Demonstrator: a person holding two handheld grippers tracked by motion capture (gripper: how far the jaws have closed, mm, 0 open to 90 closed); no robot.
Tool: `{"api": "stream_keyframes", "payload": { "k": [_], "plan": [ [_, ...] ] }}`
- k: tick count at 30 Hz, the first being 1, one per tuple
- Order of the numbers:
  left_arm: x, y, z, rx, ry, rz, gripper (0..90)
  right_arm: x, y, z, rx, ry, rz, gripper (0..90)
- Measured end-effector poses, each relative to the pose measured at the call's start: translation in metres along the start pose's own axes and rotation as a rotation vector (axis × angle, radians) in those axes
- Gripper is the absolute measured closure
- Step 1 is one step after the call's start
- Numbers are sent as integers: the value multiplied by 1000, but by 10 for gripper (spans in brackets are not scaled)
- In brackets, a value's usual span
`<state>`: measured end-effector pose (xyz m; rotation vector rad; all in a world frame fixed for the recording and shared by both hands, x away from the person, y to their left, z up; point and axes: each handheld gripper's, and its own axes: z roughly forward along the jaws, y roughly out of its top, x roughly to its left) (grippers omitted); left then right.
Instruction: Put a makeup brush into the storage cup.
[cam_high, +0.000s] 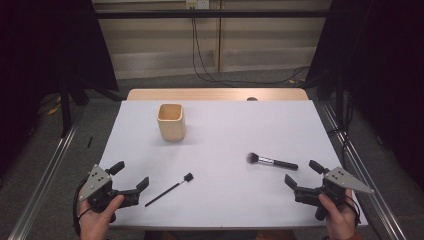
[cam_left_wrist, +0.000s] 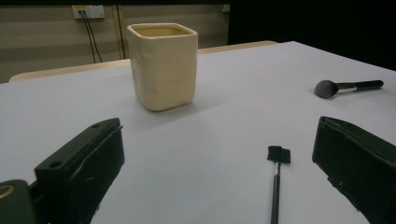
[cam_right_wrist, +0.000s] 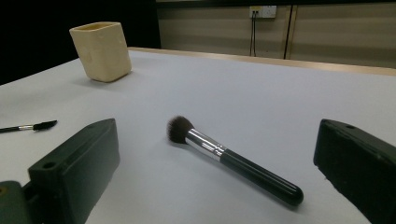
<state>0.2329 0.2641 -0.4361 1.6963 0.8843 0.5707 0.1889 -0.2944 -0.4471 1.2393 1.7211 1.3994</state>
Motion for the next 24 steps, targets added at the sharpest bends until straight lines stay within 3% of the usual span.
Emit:
{"api": "stream_keyframes", "payload": {
  "k": [12, 14, 24],
  "plan": [
    [2, 1, 5, 44, 12, 34, 29, 0, -1, 2, 12, 9, -1, 0],
    [1, 1, 6, 52, 13, 24, 29, 0, -1, 2, 13, 9, 0, 0],
    [-1, 7, 15, 80, -19, 54, 28, 0, -1, 3, 17, 13, 2, 0]
  ]
}}
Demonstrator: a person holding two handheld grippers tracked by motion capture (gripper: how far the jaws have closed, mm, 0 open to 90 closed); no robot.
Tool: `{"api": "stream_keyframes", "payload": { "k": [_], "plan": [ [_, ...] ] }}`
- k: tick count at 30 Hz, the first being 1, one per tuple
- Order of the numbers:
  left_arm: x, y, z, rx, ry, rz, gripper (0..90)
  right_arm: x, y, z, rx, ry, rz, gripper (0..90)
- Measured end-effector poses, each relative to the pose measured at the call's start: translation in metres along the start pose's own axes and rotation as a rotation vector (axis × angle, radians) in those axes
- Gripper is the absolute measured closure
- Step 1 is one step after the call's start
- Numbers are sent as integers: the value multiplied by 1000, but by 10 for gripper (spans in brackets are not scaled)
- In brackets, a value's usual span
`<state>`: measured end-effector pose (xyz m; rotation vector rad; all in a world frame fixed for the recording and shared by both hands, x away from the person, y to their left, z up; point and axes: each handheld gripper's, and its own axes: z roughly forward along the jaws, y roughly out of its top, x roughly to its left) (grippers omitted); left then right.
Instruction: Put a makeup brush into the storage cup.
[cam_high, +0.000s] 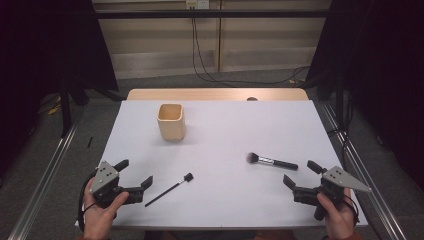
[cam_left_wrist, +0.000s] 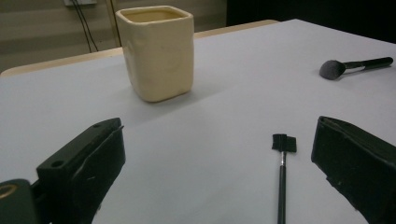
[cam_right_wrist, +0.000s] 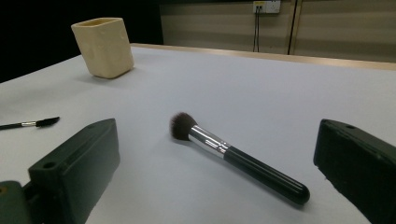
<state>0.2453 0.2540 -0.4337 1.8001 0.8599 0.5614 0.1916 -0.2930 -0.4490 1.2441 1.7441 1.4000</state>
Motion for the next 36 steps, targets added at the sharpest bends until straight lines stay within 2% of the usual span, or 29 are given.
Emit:
{"api": "stream_keyframes", "payload": {
  "k": [9, 12, 15, 16, 22, 27, 29, 30, 31, 36],
  "plan": [
    [-2, 14, 13, -5, -26, 13, 28, 4, 1, 1, -3, 4, -6, 0],
    [-3, 22, 21, 13, -37, 20, 22, 5, 1, 1, -3, 6, -5, 0],
    [-4, 27, 26, 8, -61, 4, 20, 5, 2, 1, -2, 5, -4, 0],
    [-8, 32, 32, 12, -60, 33, 21, 4, 2, 2, -1, 3, -8, 0],
    [-15, 41, 42, 10, -76, 54, 21, 5, 2, 2, 0, 11, -7, 0],
    [-21, 50, 46, 47, -121, 25, 47, 5, 2, 2, 0, 8, -4, 0],
    [-24, 52, 48, 53, -119, 30, 48, 4, 1, 2, 2, 9, -4, 0],
    [-24, 54, 52, 78, -144, 33, 48, 4, 1, 2, -1, 8, -4, 0],
    [-24, 54, 52, 78, -144, 33, 52, 4, 1, 2, -1, 8, -4, 0],
    [-24, 56, 61, 155, -146, 67, 63, 4, 1, 1, 1, 10, 0, 0]
  ]
}}
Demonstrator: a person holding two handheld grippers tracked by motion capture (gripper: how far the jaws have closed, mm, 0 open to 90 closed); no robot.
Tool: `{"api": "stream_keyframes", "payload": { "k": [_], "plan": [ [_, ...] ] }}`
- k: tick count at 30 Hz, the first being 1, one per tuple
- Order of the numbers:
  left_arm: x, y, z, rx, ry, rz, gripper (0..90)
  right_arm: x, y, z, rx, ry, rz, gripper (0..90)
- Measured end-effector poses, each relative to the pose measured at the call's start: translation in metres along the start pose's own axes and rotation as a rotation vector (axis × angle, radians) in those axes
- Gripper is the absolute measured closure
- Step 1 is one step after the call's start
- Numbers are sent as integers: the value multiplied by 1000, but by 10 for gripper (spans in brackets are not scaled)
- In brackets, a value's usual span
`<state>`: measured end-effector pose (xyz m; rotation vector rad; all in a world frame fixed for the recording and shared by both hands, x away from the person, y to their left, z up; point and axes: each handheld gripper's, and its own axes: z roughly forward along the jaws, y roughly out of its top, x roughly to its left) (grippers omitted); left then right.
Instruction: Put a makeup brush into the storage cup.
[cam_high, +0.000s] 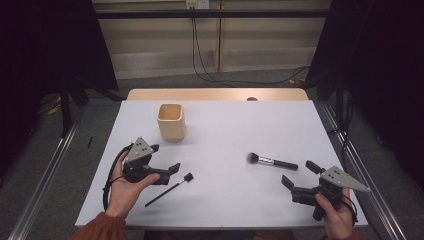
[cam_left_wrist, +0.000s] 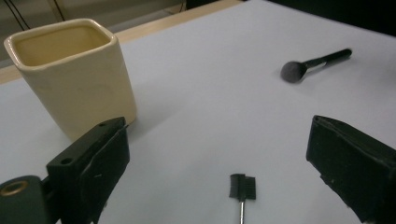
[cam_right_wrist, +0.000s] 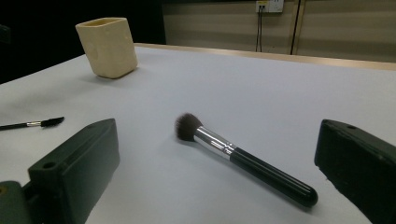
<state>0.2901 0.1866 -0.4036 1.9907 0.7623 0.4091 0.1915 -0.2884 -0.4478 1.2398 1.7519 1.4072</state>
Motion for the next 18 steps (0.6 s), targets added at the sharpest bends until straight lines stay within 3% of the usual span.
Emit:
{"api": "stream_keyframes", "payload": {
  "k": [5, 8, 10, 18],
  "plan": [
    [6, 3, 10, 88, -28, 12, 63, 0, 0, 0, 1, 1, 0, 0],
    [7, 5, 12, 114, -26, 18, 63, -1, 0, 1, 3, 0, 5, 0],
    [10, 8, 14, 188, -23, 29, 61, -1, 0, 1, 3, 0, 6, 0],
    [10, 8, 20, 278, -42, 47, 57, 0, 0, 1, 7, 2, 4, 0]
  ]
}}
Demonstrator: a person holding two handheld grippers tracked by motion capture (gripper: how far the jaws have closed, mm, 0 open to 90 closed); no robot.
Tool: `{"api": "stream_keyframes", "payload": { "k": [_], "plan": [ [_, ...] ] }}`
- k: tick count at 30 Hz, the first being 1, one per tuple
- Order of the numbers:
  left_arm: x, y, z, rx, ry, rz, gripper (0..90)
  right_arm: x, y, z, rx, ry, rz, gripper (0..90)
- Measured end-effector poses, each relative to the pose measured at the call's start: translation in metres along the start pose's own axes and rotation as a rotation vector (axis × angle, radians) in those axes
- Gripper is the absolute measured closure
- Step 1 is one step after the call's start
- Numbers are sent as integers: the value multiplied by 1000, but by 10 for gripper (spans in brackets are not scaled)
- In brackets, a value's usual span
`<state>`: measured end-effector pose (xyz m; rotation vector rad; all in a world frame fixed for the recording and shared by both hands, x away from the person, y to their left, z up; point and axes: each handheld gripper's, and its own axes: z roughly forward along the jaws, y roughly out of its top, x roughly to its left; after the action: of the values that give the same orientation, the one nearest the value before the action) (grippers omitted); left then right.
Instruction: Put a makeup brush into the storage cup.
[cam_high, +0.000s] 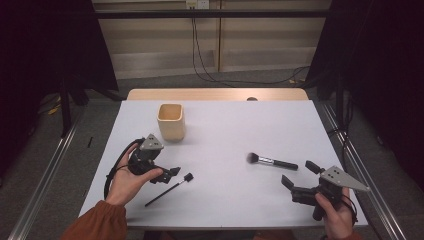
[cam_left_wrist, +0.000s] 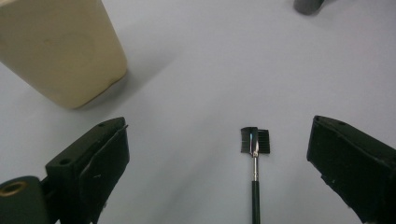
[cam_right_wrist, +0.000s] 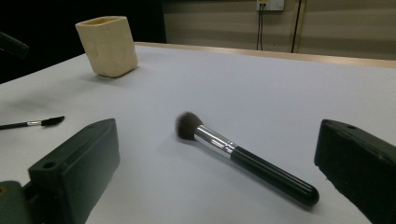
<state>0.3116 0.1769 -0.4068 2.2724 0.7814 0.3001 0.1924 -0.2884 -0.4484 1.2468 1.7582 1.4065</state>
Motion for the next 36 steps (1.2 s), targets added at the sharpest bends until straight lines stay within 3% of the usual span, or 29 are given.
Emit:
{"api": "stream_keyframes", "payload": {
  "k": [5, 8, 9, 10, 11, 13, 15, 17, 23, 27, 30, 36],
  "plan": [
    [-1, -1, 7, 66, -26, 14, 60, 0, 0, 0, 2, 0, 0, 0],
    [-1, -1, 14, 140, -36, 16, 59, 0, 0, 0, 2, 0, -2, 0],
    [-3, -1, 20, 184, -52, 38, 57, 0, 0, 1, 1, 2, -4, 0],
    [-3, -1, 20, 184, -52, 38, 57, 0, 0, 1, 1, 2, -4, 0],
    [-5, -1, 24, 232, -50, 49, 57, 1, 0, 1, 2, 4, -5, 0],
    [-6, -2, 26, 260, -63, 48, 55, 0, 0, 0, 3, 3, -3, 0],
    [-7, -5, 32, 345, -63, 56, 55, 0, 0, 1, 5, 1, 1, 0],
    [-8, -6, 34, 345, -55, 46, 55, 0, 0, 1, 8, 2, -1, 0],
    [-10, -7, 38, 393, -59, 75, 53, 1, 0, 1, 8, 4, -6, 0],
    [-15, -7, 43, 463, -68, 118, 62, 1, 0, 2, 10, 5, -6, 0],
    [-17, -7, 50, 516, -85, 100, 56, 1, 0, 2, 10, 5, -7, 0],
    [-15, -7, 56, 538, -82, 72, 119, 1, -1, 2, 16, 5, -8, 0]
  ]
}}
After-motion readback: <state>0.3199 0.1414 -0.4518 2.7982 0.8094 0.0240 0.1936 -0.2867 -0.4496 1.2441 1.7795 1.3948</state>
